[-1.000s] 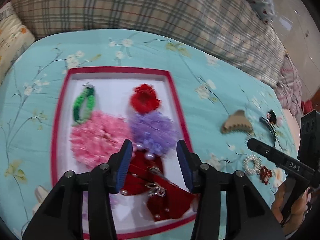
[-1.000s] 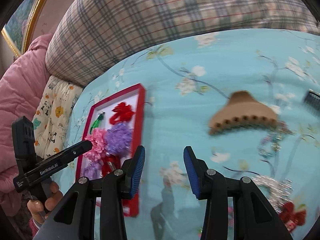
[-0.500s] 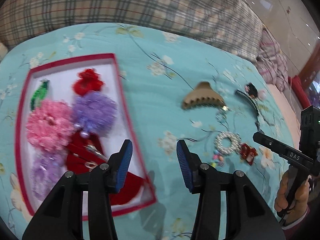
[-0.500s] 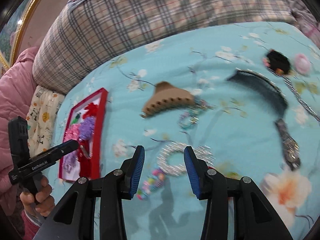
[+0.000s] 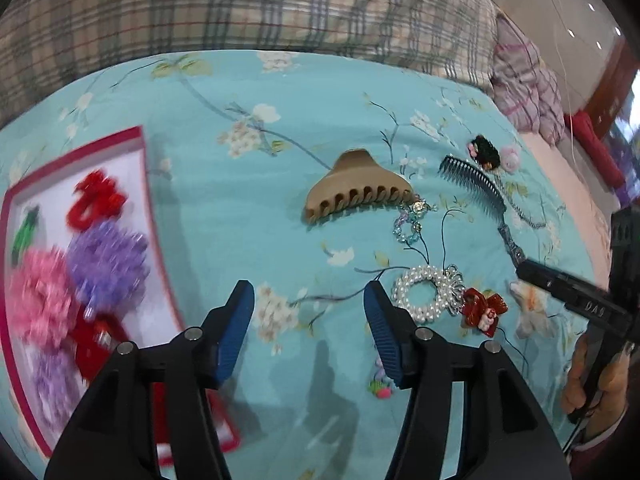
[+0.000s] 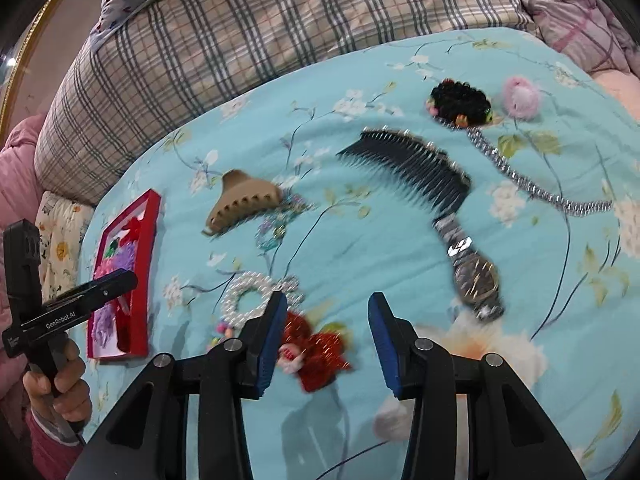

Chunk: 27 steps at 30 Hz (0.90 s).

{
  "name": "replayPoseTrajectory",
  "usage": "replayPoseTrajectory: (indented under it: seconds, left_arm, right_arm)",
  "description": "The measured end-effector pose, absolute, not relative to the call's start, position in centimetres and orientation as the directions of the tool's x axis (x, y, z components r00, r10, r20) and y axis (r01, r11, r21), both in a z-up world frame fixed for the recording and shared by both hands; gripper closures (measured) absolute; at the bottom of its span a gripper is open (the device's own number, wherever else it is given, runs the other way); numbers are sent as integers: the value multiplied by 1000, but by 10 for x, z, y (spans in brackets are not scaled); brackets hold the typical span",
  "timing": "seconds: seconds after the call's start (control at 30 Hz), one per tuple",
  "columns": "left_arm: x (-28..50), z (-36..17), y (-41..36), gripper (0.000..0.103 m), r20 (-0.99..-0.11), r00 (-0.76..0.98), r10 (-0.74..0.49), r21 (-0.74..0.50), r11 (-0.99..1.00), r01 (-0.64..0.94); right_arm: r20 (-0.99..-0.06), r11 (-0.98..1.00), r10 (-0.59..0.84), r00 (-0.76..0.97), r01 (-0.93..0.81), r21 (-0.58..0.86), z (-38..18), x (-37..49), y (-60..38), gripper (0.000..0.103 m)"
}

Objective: Organize jewelry
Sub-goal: 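Grasp the tan claw clip with the left tool while the right tool grasps the black comb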

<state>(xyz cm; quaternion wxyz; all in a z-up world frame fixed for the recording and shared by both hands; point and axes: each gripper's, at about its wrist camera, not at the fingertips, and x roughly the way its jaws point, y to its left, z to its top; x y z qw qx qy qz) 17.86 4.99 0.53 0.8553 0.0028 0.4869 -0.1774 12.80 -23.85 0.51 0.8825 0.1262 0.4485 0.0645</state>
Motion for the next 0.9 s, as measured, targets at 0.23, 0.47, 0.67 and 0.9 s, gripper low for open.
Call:
replayPoseTrajectory:
  seconds: [0.23,0.47,0.67,0.9]
  left_arm:
    - [228,-14,23,43,-869,426,-252,-83,923,376]
    - [263,-29,-1,37,-885,379,-271,-68,880,471]
    - [277,-37,-20,33,-887,364,-285,-49,841,539]
    - [283,-54,-46,31,-910,336,-241,3,809,587]
  right_arm:
    - [-788,978,185,587,-29,207,14,162,-259,52]
    - [-826,990,133,548,-115,83,9,211,-269,52]
    - [-854,980,122,506,-195,24,-8,233,-271,50]
    - [-841,975,151,520,-217,41,-1,233,-279,51]
